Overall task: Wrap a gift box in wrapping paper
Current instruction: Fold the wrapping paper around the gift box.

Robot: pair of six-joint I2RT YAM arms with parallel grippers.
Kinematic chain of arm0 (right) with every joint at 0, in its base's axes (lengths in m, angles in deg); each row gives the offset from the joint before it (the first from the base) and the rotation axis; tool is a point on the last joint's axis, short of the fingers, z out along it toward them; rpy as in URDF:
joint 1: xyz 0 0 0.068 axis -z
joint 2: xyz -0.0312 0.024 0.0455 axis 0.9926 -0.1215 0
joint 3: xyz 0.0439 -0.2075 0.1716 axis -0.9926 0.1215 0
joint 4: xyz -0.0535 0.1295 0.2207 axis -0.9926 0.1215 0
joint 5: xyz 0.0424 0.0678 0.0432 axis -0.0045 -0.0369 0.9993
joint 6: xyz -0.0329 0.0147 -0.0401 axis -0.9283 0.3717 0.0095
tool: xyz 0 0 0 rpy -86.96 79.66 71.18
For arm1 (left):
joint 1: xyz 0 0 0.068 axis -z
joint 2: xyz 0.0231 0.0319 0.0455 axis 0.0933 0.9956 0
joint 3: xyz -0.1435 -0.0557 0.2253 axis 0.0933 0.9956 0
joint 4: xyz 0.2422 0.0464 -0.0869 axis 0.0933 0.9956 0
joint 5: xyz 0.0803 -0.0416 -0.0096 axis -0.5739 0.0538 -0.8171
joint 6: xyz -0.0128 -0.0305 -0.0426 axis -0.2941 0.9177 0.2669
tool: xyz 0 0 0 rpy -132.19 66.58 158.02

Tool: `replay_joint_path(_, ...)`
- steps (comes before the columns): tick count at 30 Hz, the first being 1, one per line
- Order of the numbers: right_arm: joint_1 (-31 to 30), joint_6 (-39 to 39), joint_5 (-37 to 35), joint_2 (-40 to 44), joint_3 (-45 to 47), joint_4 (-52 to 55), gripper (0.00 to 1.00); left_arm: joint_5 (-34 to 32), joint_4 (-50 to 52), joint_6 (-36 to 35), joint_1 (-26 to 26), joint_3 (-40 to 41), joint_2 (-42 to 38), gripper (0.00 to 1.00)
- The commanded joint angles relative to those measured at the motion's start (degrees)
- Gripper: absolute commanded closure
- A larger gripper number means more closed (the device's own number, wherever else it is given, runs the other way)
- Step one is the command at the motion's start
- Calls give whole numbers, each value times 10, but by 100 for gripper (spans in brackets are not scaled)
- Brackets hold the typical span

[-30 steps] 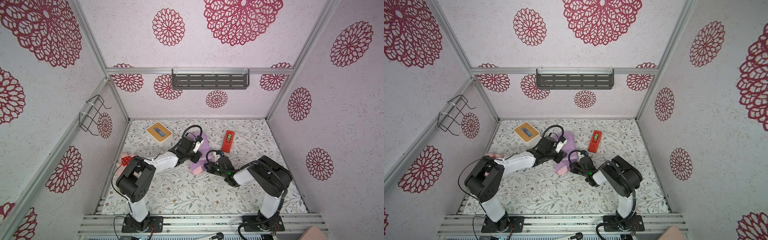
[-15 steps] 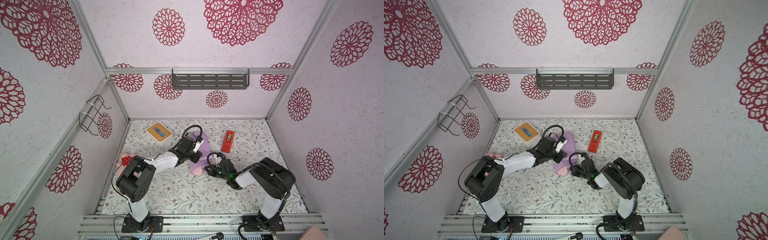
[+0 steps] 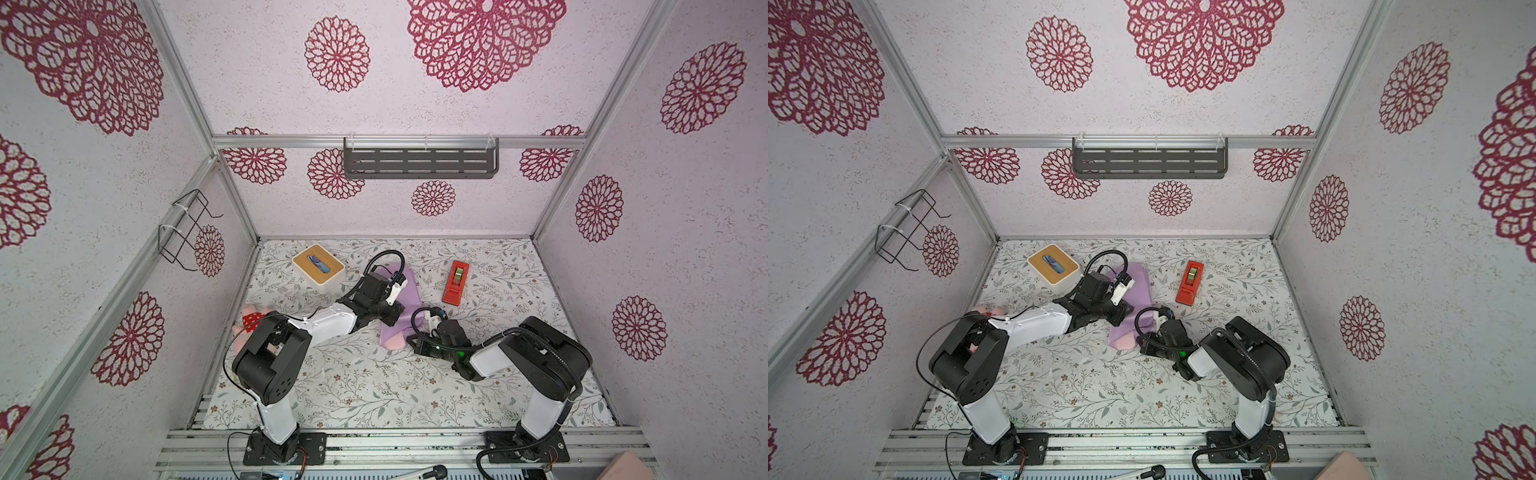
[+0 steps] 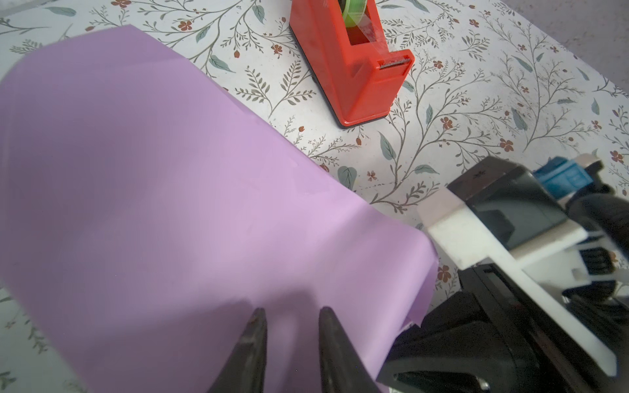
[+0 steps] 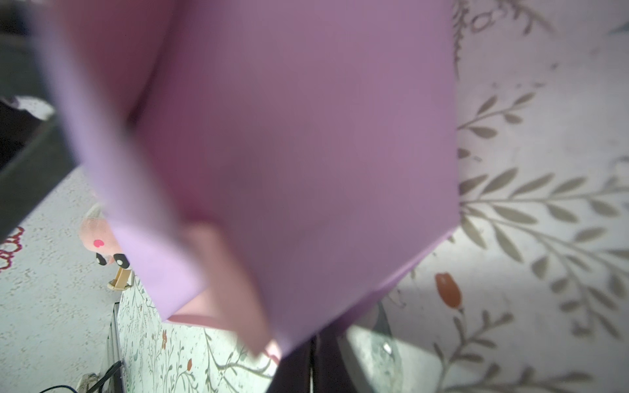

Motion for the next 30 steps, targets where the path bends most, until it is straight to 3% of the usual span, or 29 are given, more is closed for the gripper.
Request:
replay_joint_path(1,1,-25,7,14,-6,58,93,-3,72,3,4,9,34,71)
replay_joint_path(17,66,-59,9,-5,-55,68,93,-1,75,2,4,7,34,71)
replay_joint_path(30,-9,-8,3,16,9,56,94,-2,73,1,5,6,34,71)
